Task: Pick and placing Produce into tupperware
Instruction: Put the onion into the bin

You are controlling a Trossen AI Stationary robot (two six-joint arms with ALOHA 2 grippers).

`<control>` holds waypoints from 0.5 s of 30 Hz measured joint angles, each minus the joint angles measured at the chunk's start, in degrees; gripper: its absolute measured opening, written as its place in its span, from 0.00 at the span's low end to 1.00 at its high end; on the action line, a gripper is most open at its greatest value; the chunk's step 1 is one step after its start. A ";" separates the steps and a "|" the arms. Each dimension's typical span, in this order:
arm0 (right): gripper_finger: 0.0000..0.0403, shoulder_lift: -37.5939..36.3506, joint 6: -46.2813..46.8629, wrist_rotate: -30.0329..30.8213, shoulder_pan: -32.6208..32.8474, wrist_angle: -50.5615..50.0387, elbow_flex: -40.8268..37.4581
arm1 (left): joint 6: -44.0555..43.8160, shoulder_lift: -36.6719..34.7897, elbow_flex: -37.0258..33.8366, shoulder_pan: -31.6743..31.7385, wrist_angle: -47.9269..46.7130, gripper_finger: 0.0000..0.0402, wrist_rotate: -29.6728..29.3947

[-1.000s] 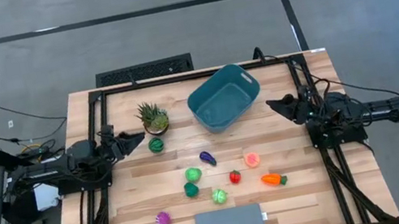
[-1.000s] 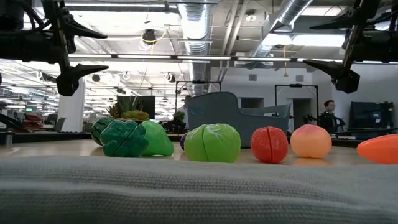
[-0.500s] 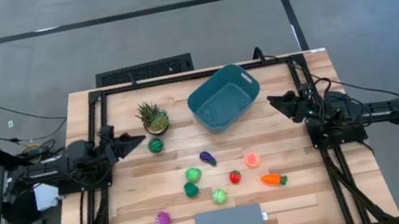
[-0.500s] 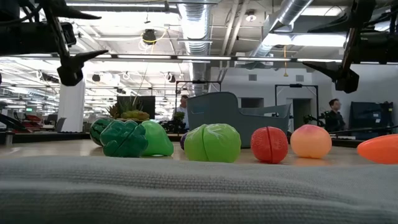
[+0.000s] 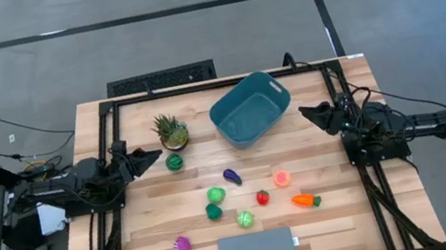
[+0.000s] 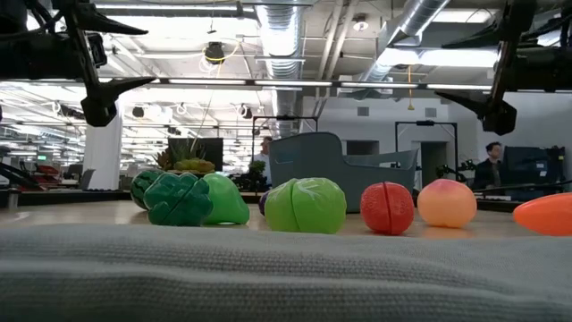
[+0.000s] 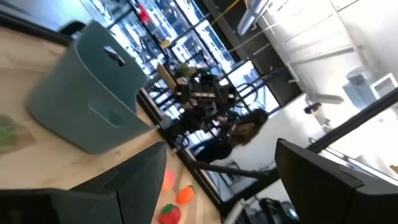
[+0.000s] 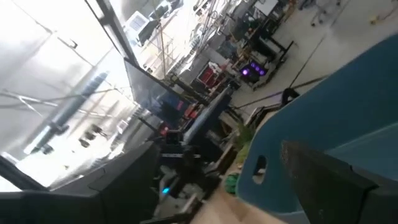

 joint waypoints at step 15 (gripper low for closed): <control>0.83 4.28 3.44 -10.53 6.30 18.46 1.54 | -7.53 7.92 2.97 -8.66 3.17 0.72 8.29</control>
